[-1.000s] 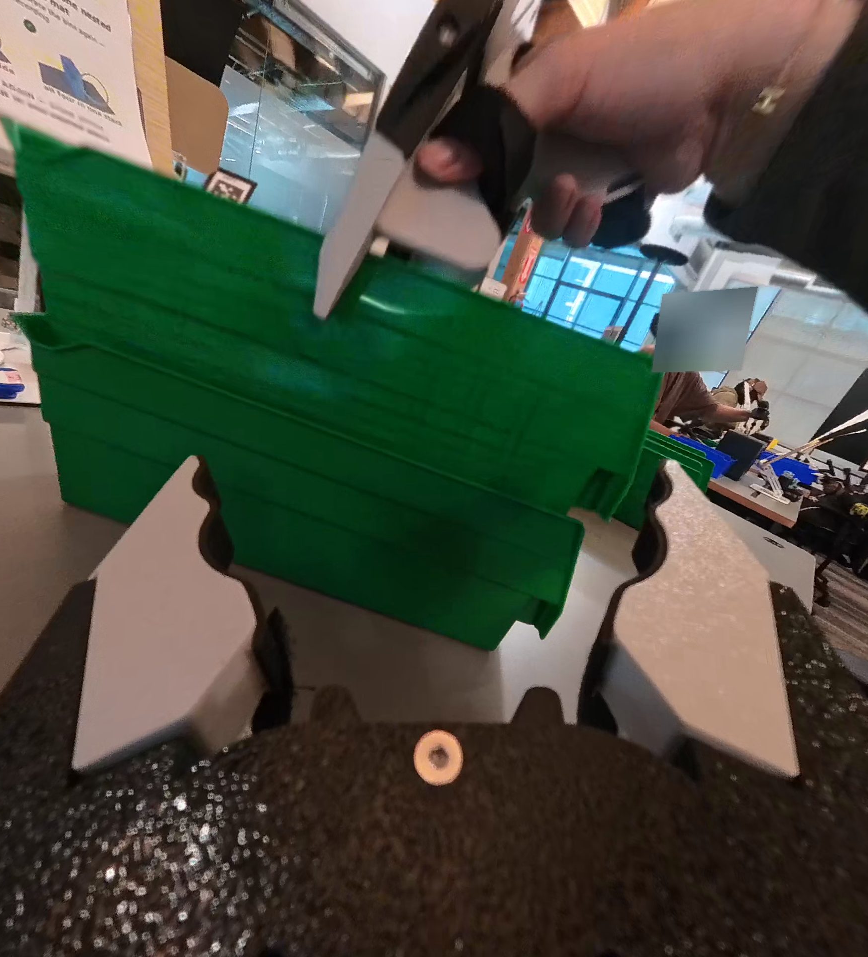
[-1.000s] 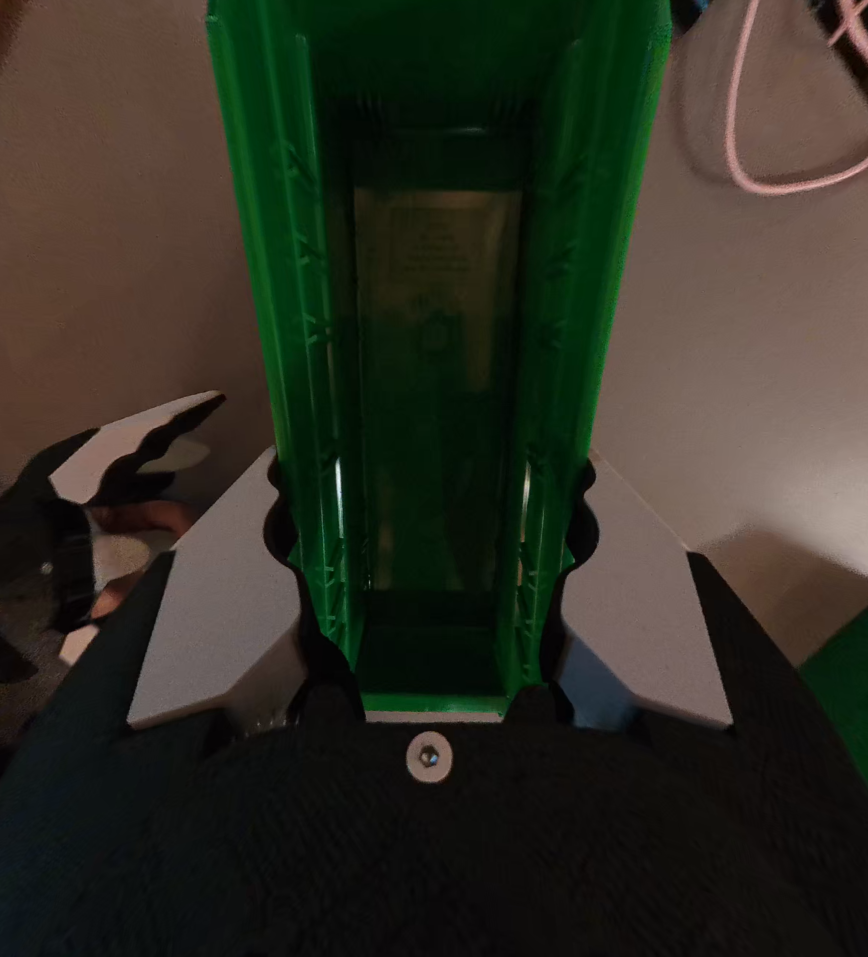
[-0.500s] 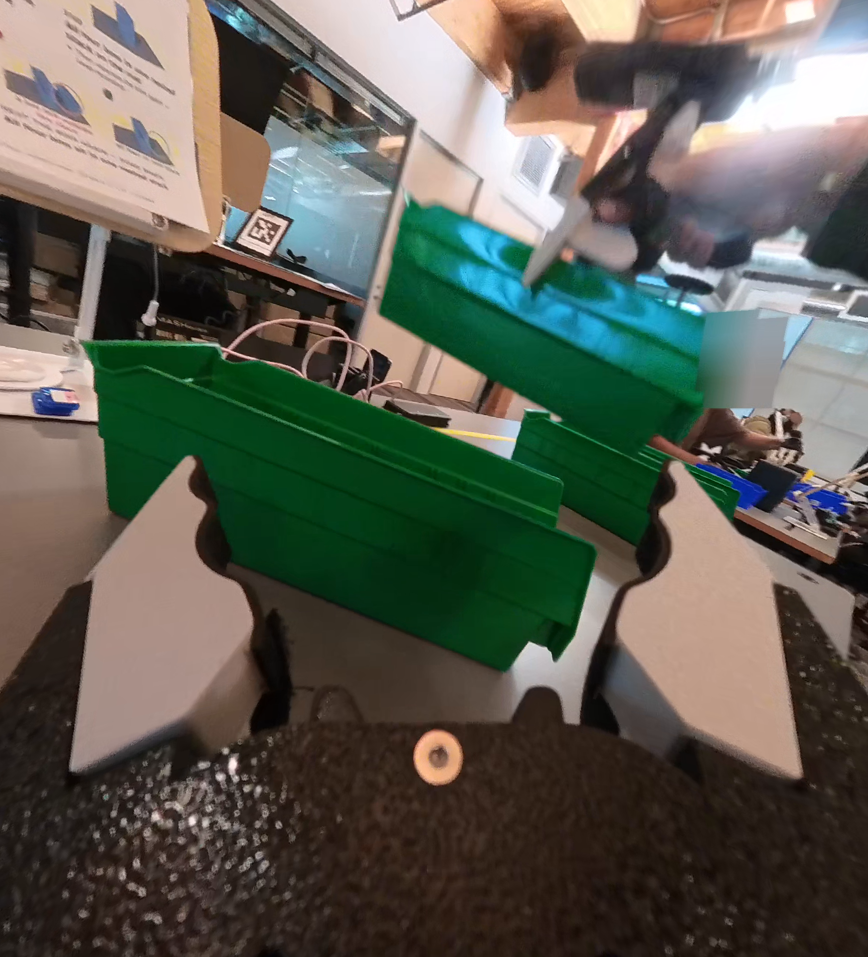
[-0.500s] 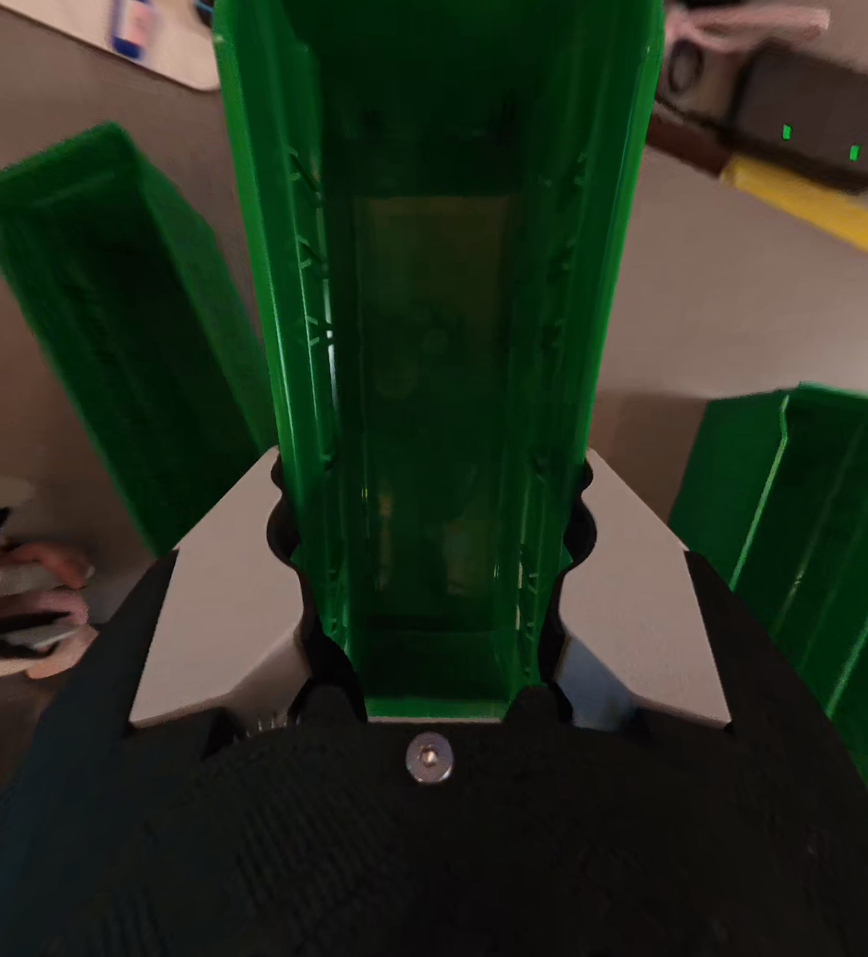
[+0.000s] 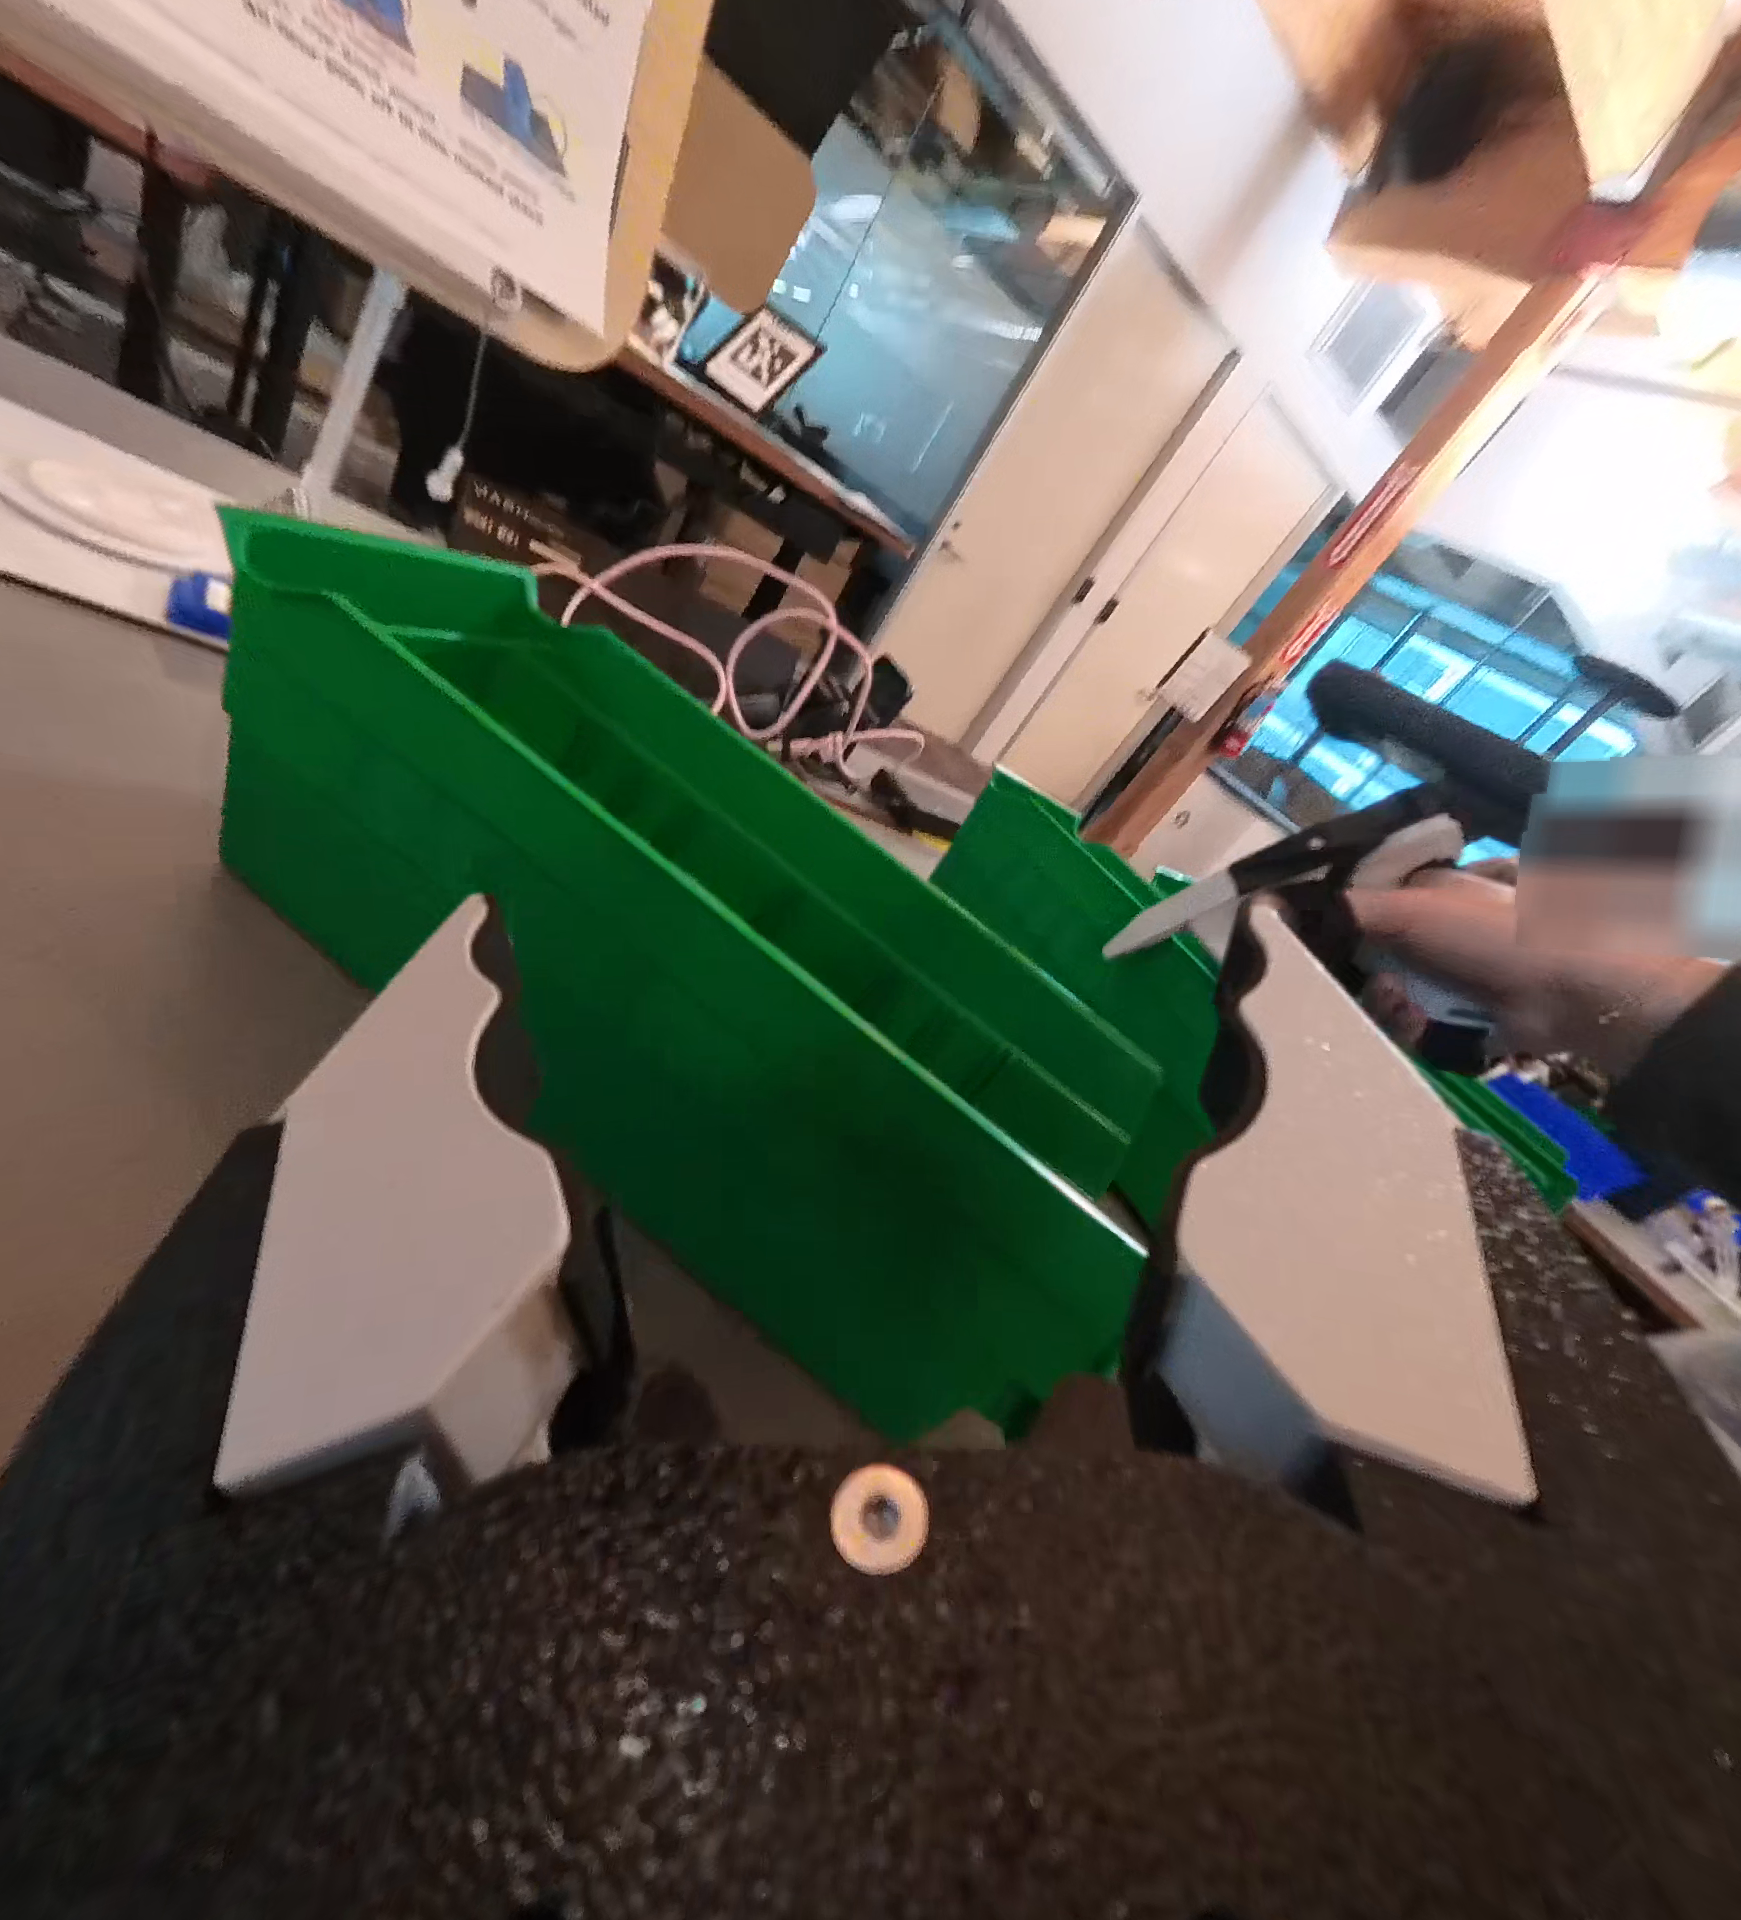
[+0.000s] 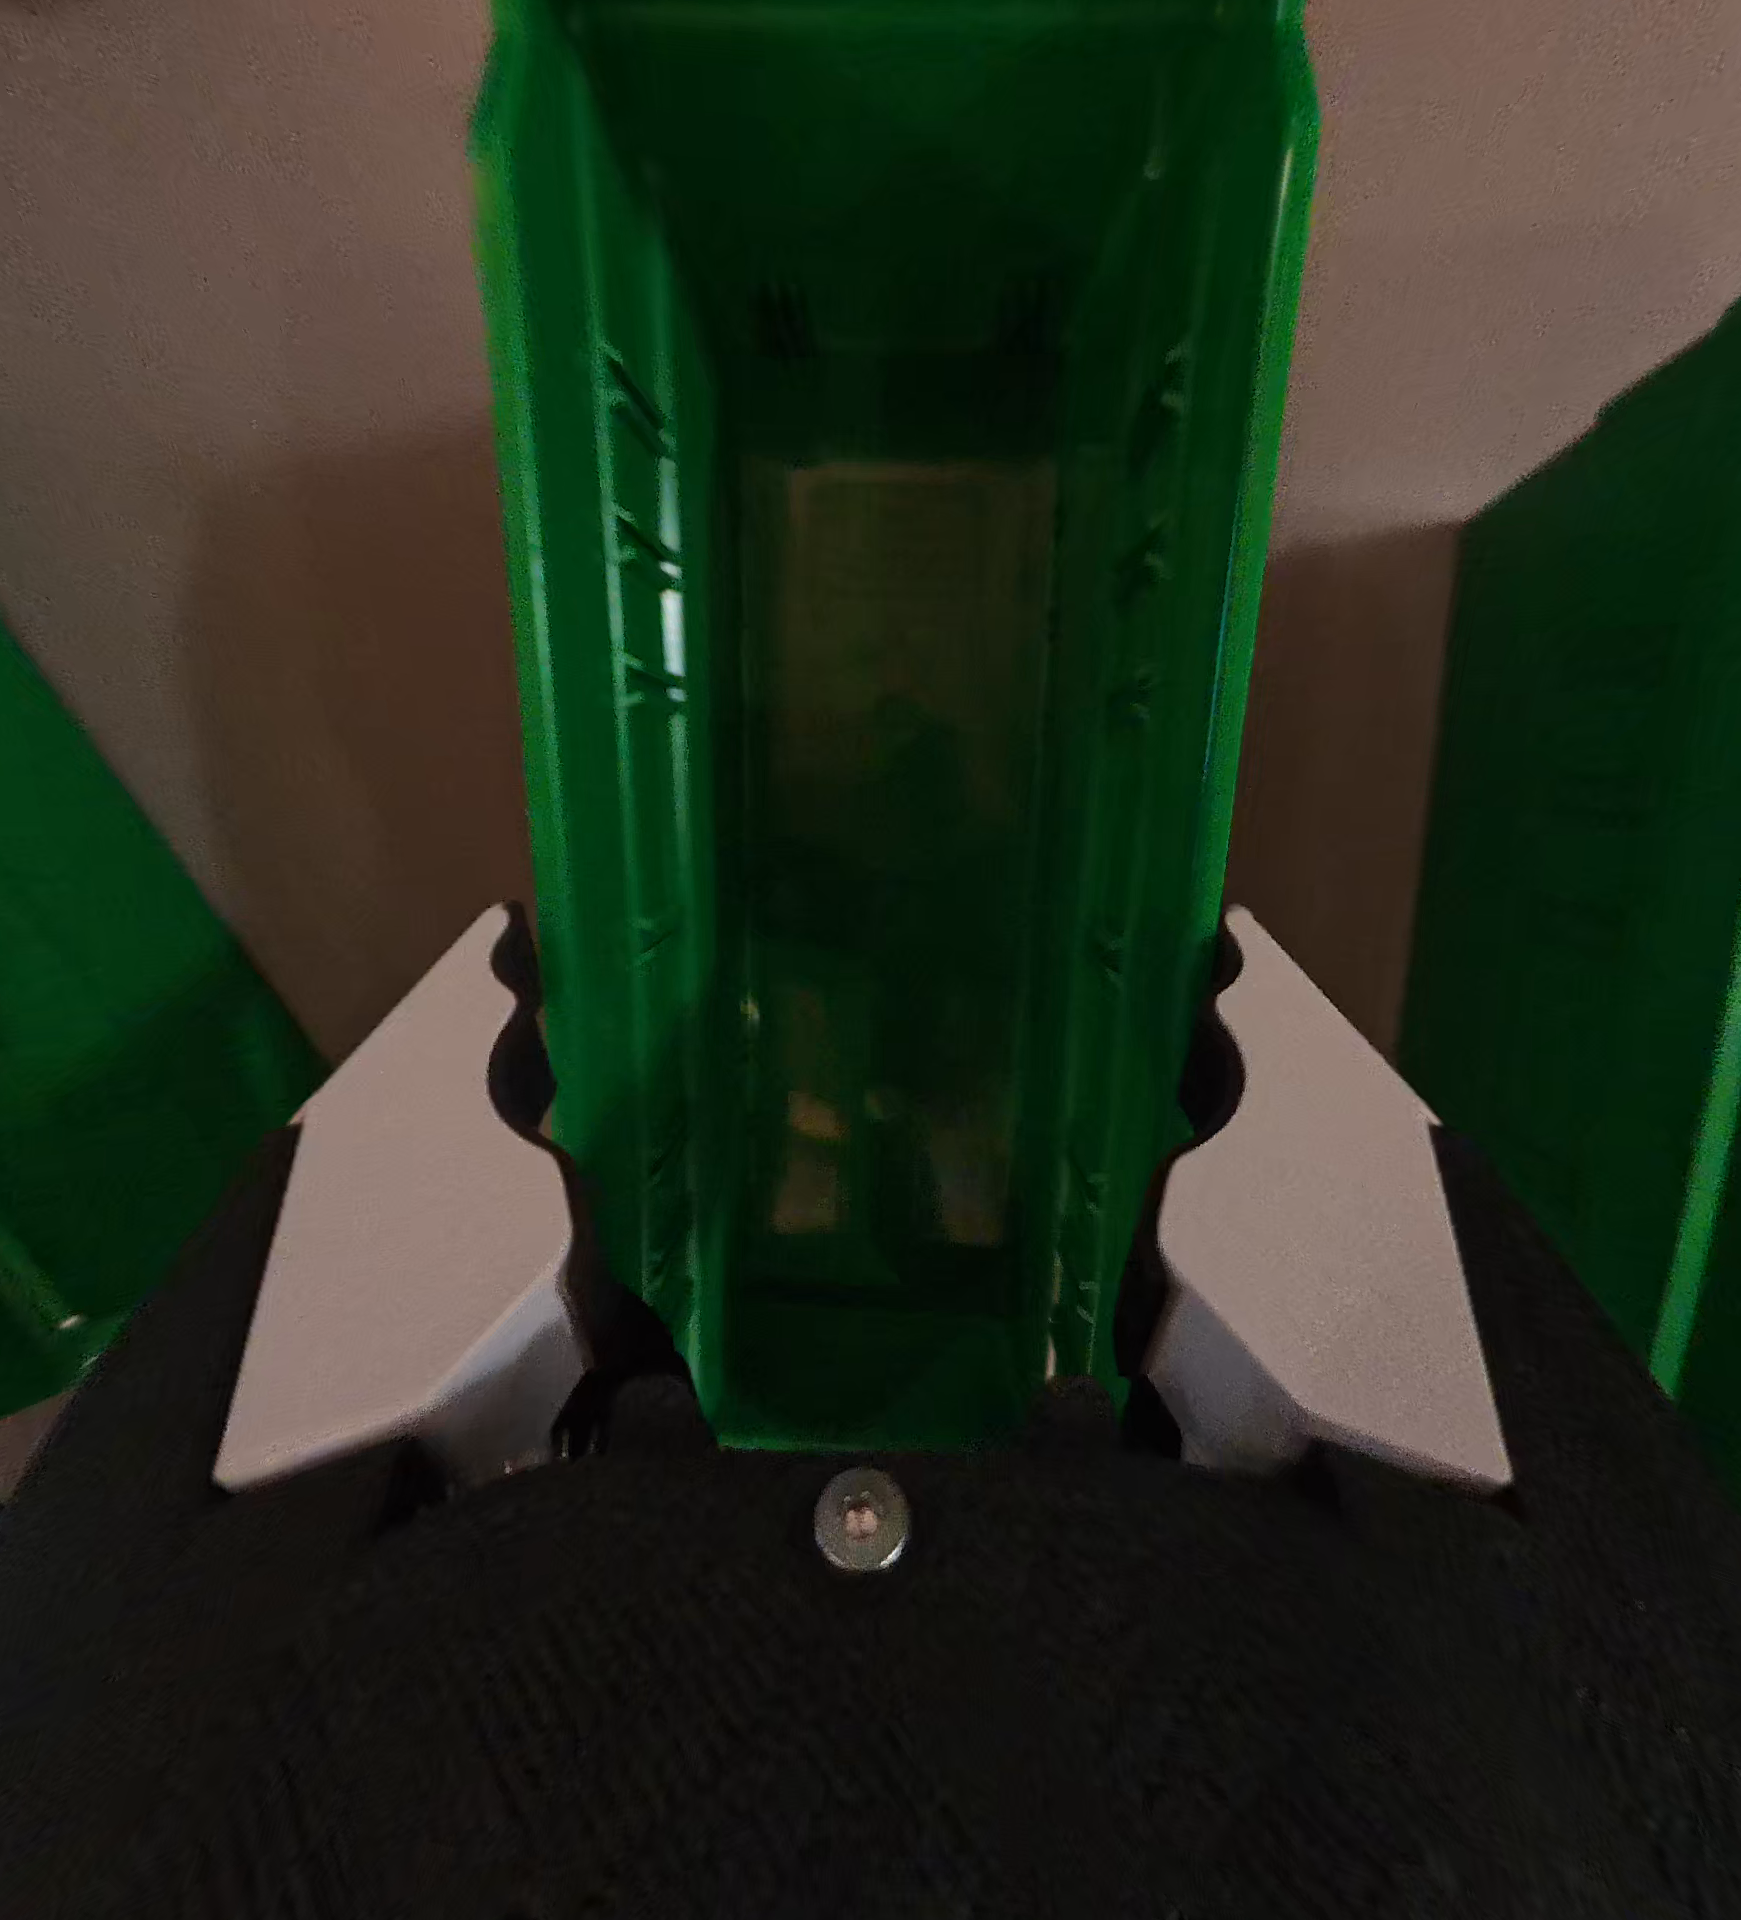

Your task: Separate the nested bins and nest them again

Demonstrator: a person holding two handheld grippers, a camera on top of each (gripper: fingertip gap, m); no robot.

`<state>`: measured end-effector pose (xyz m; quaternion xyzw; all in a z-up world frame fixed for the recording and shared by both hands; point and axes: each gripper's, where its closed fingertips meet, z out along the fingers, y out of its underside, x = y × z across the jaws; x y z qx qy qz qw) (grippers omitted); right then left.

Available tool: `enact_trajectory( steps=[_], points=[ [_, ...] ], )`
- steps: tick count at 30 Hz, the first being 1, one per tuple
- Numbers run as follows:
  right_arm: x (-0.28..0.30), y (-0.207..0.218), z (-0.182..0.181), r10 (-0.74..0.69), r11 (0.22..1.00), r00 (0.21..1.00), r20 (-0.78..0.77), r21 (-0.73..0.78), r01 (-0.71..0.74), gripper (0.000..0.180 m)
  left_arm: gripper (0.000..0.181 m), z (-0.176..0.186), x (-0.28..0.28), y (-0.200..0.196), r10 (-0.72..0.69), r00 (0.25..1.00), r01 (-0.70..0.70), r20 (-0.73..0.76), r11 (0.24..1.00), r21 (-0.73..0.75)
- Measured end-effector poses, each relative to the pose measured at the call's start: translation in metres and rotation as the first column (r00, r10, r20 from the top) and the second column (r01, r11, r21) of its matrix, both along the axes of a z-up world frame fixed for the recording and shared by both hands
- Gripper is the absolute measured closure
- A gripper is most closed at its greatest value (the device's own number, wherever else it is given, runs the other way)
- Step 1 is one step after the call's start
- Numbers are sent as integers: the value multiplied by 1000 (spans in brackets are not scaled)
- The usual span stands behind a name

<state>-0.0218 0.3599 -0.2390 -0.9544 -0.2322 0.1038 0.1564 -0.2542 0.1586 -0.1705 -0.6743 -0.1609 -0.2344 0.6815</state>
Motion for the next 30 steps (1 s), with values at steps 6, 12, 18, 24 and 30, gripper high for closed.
enact_trajectory(
  steps=[6,12,18,24,30],
  points=[
    [-19,-34,71,315,922,891,-328,328,-205,35,49,-21,29,13,-94,995,96,23,983,-159],
    [63,-91,132,484,757,737,-472,648,-82,52,52,-66,50,18,-107,992,69,-60,889,-453],
    [154,-71,167,445,666,748,-493,741,92,65,80,-83,64,19,-157,985,84,-69,794,-602],
    [237,-53,228,411,485,753,-515,822,298,84,130,-80,38,0,-85,991,-5,-108,762,-648],
    [333,-49,239,301,164,805,-511,860,484,99,167,-71,-12,-10,87,987,-148,-138,829,-539]
  ],
)
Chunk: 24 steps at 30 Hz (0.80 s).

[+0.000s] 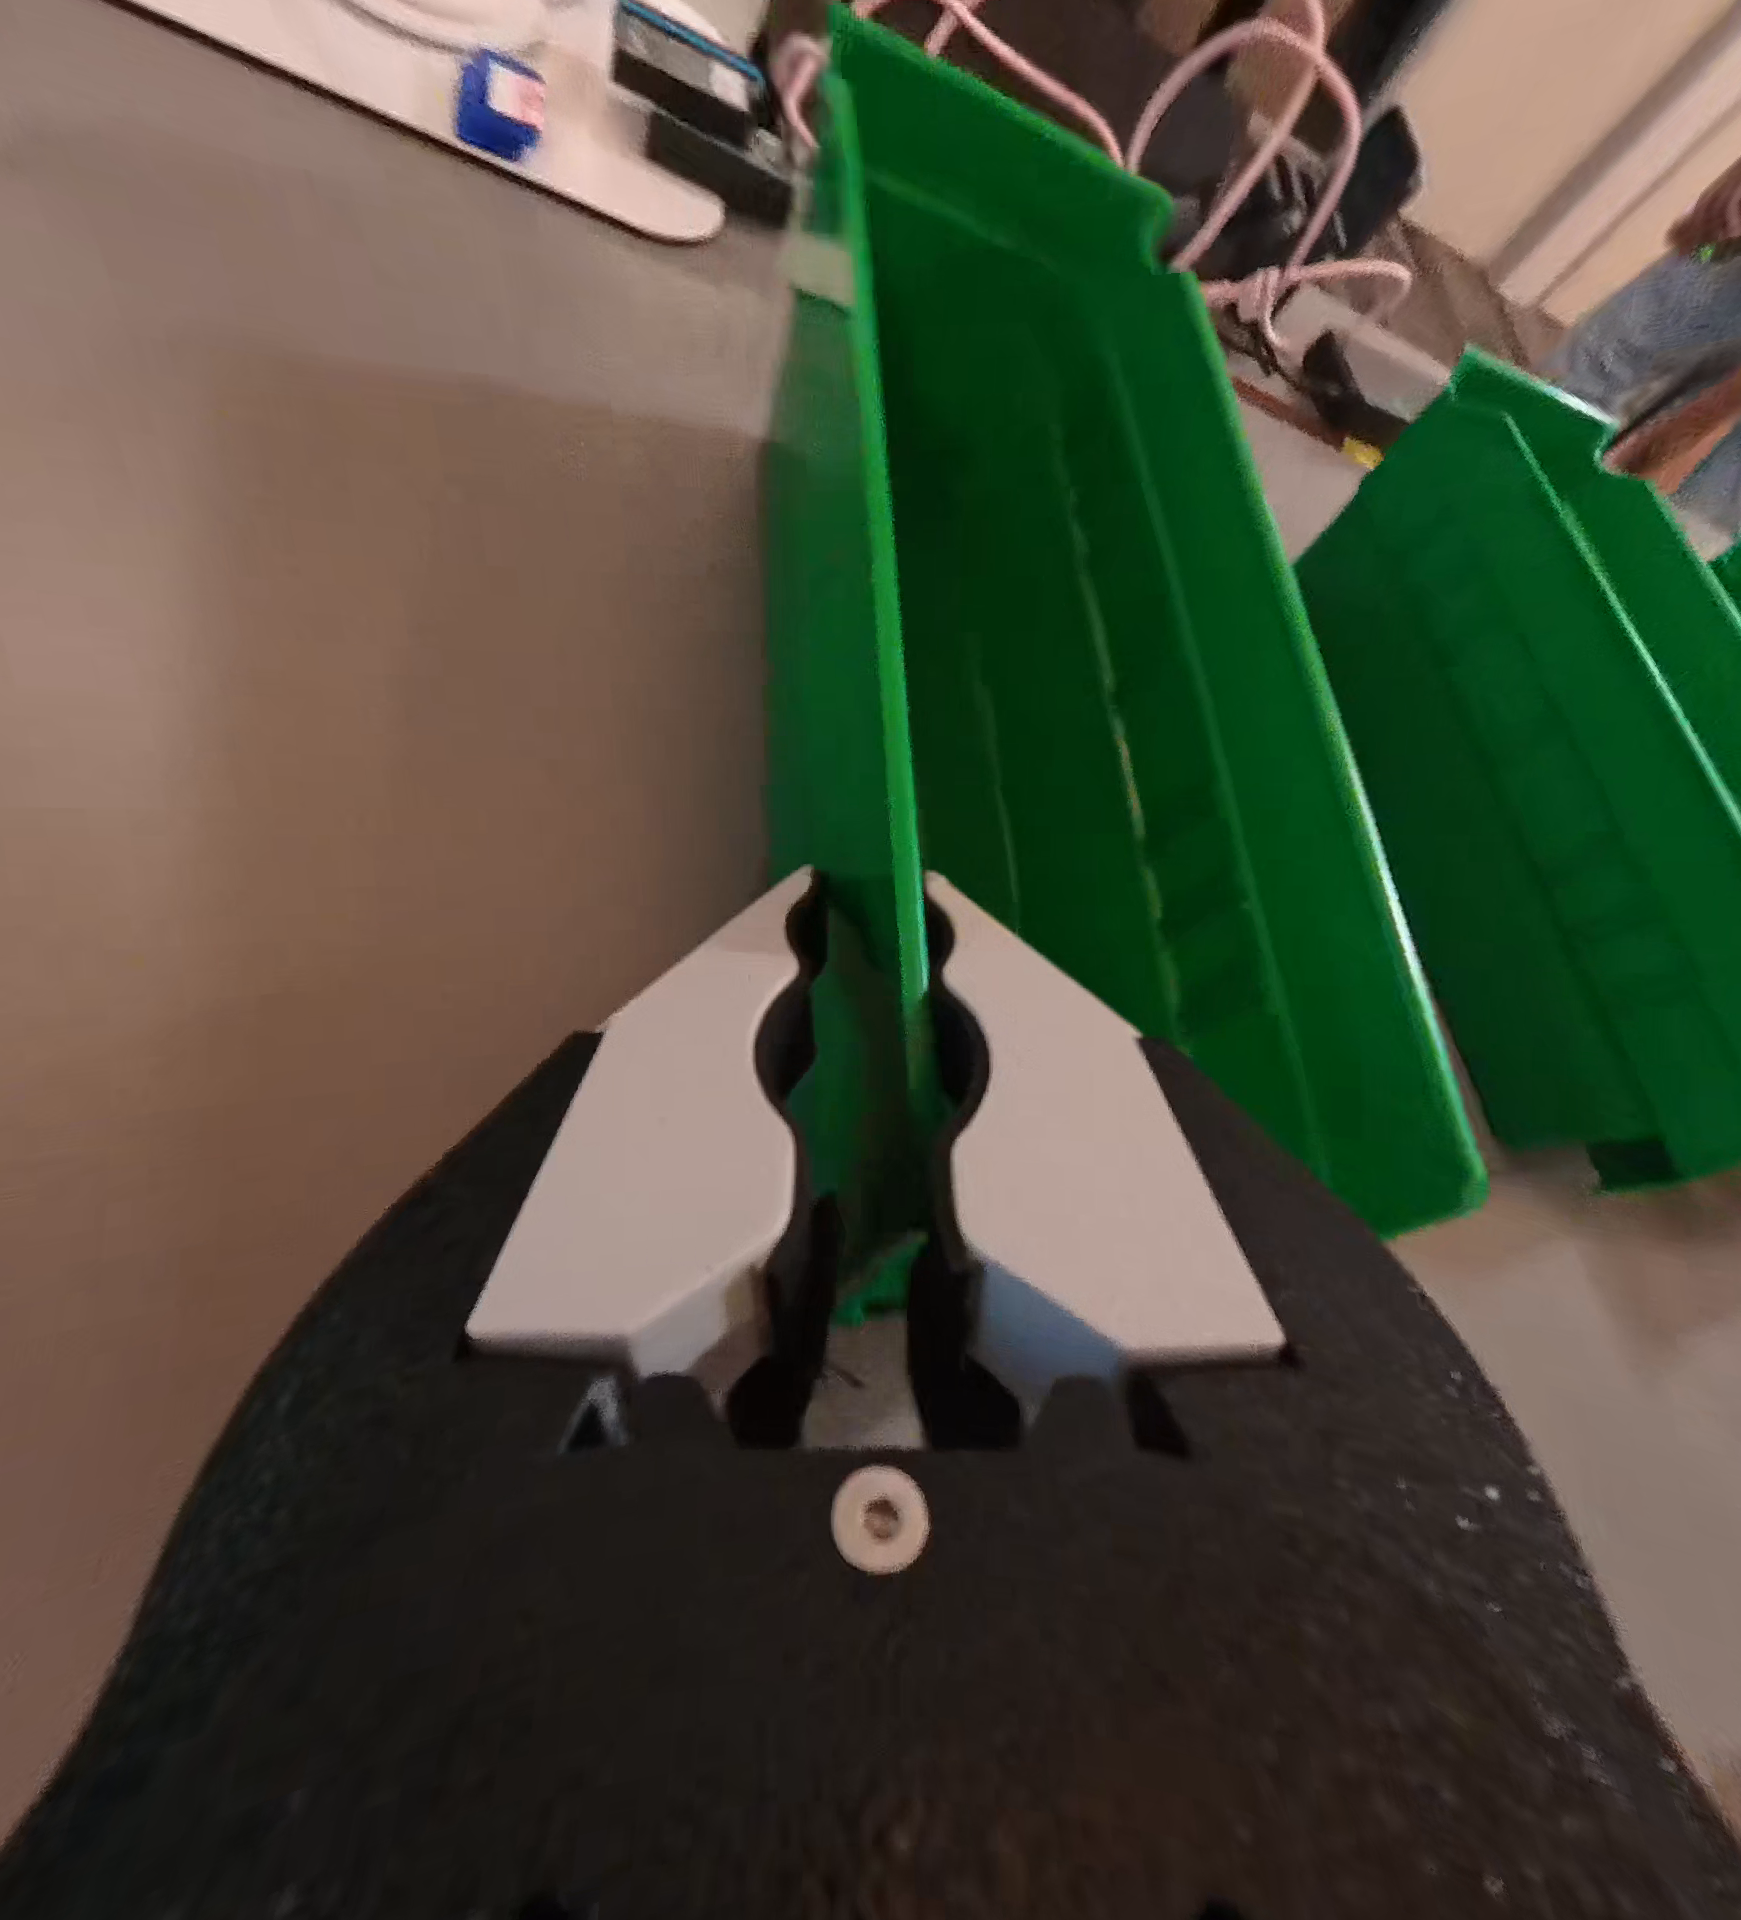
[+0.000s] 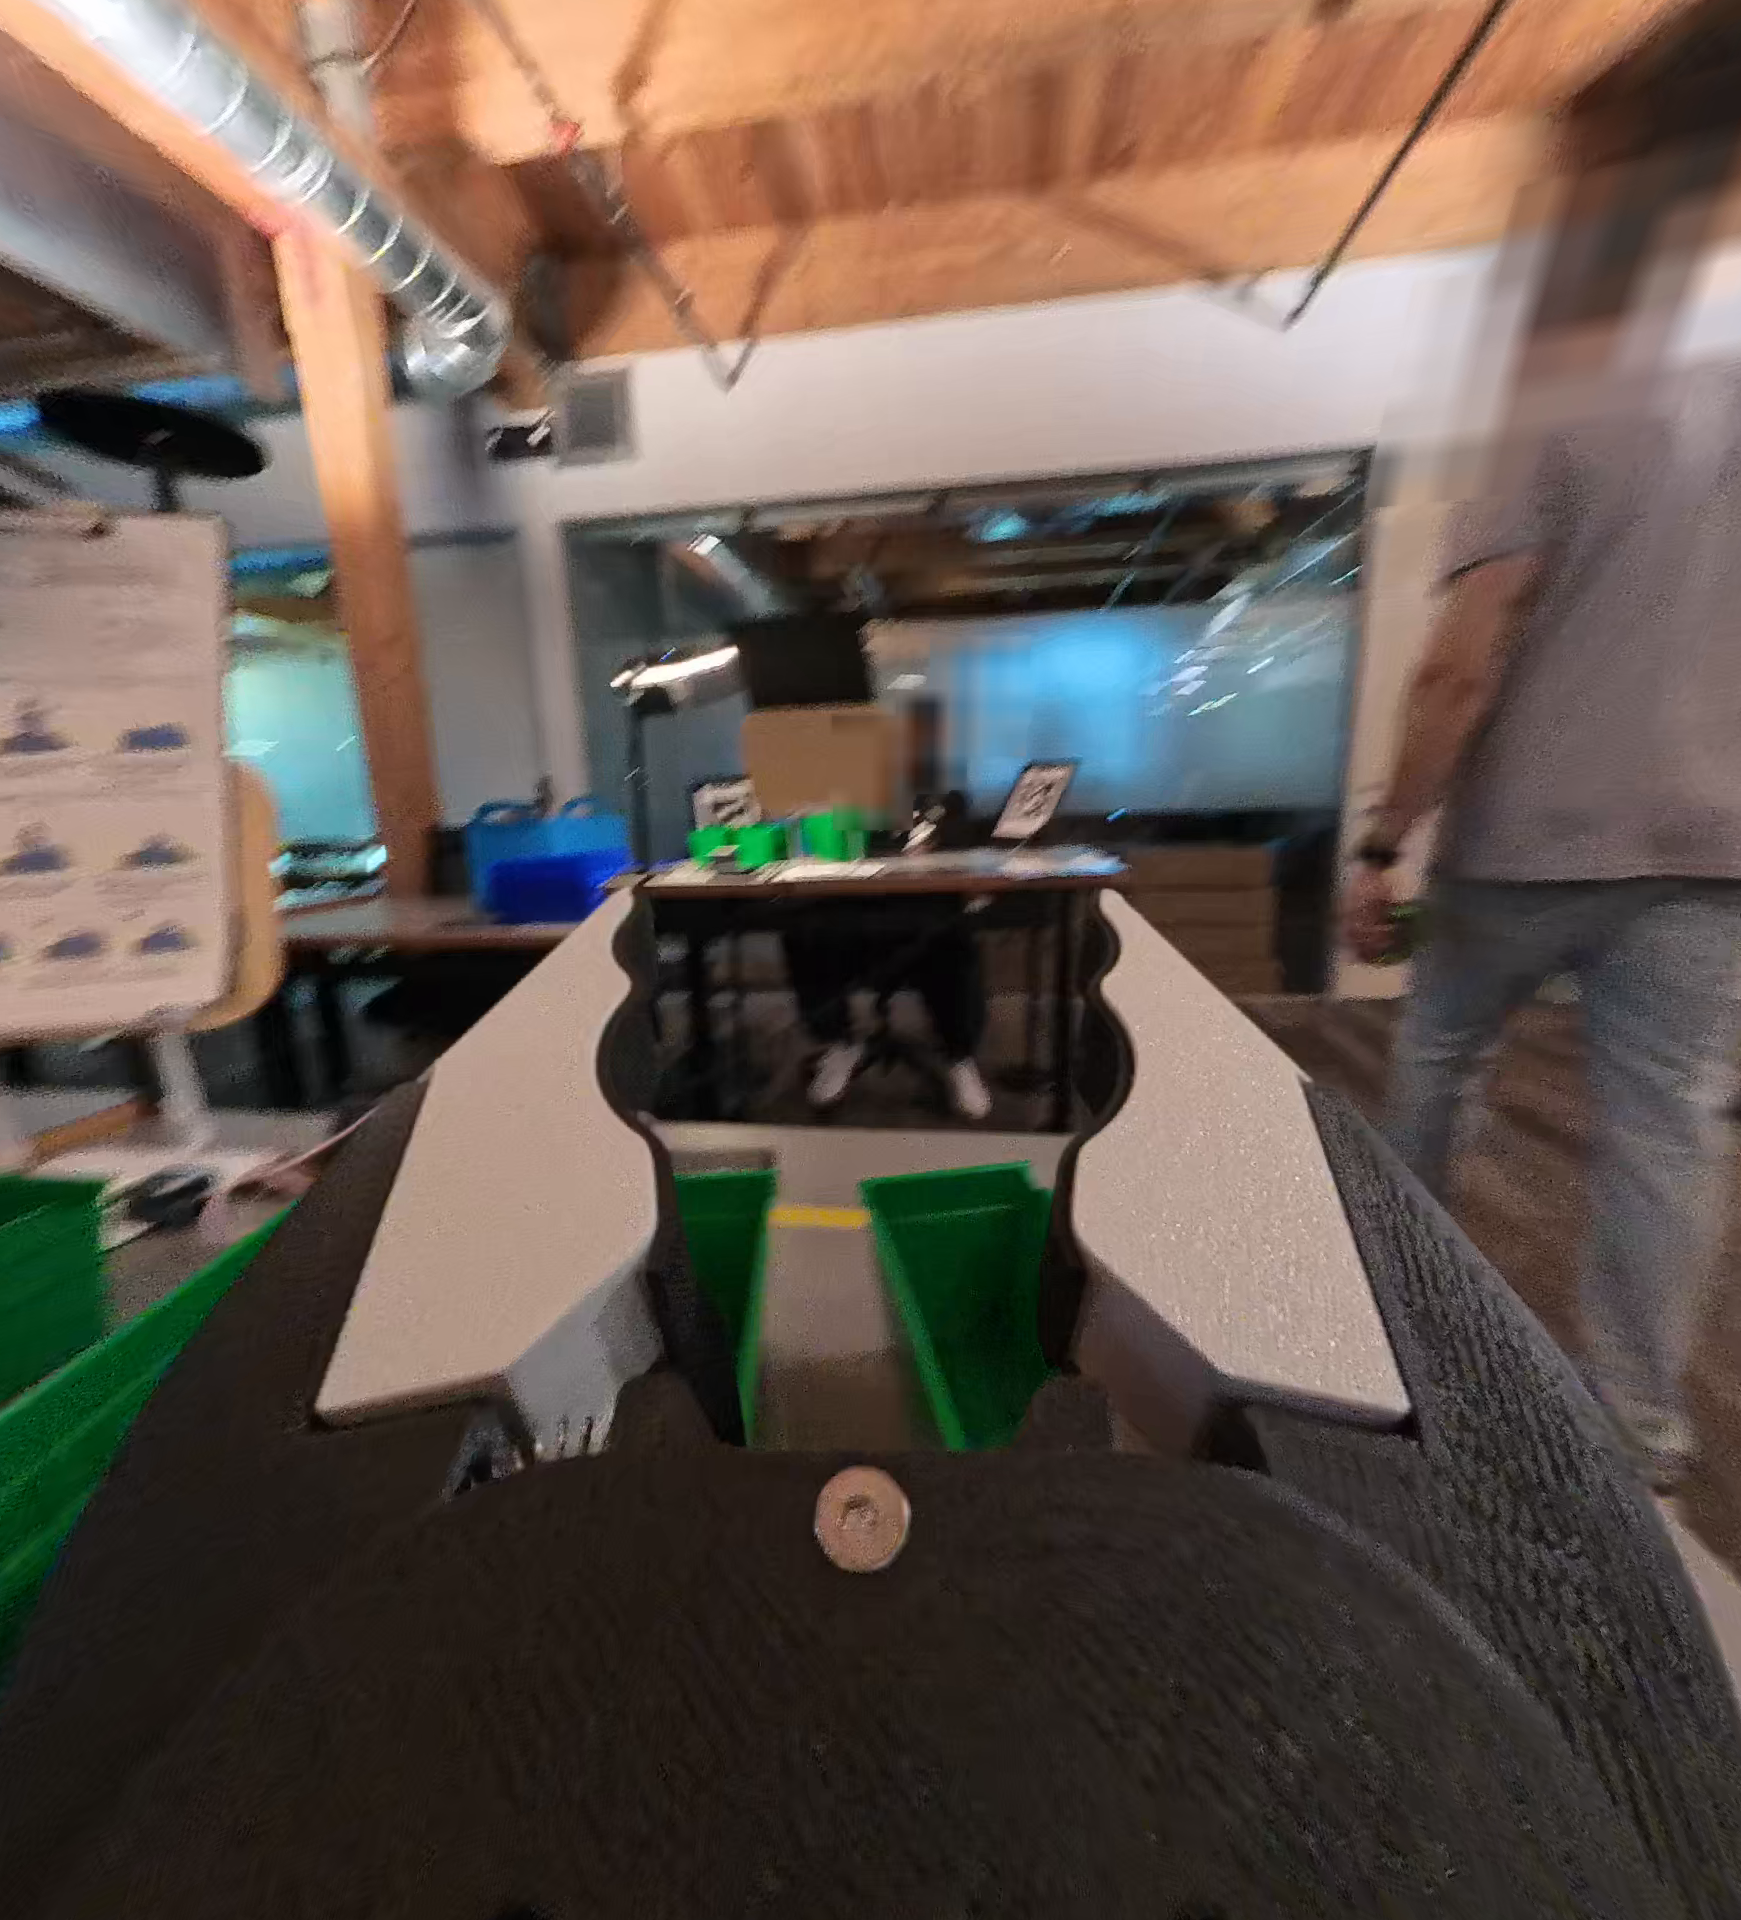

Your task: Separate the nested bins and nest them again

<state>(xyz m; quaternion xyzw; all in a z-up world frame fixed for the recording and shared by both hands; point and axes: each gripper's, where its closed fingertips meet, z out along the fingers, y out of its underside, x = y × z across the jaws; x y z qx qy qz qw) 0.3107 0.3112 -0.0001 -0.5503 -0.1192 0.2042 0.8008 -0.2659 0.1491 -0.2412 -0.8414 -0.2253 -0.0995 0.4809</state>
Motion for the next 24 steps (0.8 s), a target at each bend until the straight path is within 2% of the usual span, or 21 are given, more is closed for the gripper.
enact_trajectory(
  steps=[3,7,11,15,17,19,21,24],
  points=[
    [53,10,-15,-146,984,981,-131,79,157,104,178,1,-13,-5,32,997,-31,-64,999,16],
    [88,32,-32,-159,984,962,-222,39,172,106,179,1,-22,-12,92,990,-92,-105,996,9],
    [99,47,-35,-152,986,964,-219,34,164,106,179,1,-34,-23,84,986,-86,-144,996,-9],
    [95,58,-46,-159,986,976,-151,29,165,107,173,3,-41,-26,89,995,-87,-54,996,33],
    [92,62,-50,-146,989,982,-117,17,149,107,112,15,-42,-34,163,986,-159,-41,984,83],
    [91,64,-51,-132,991,986,-106,11,133,107,67,43,-27,-39,217,974,-202,-68,963,178],
    [89,64,-49,-101,994,986,-130,18,105,107,52,81,8,-24,191,978,-161,-77,941,298],
    [77,66,-51,-15,1000,986,-168,3,16,107,40,112,89,33,-39,996,60,-83,961,271]
  ],
)
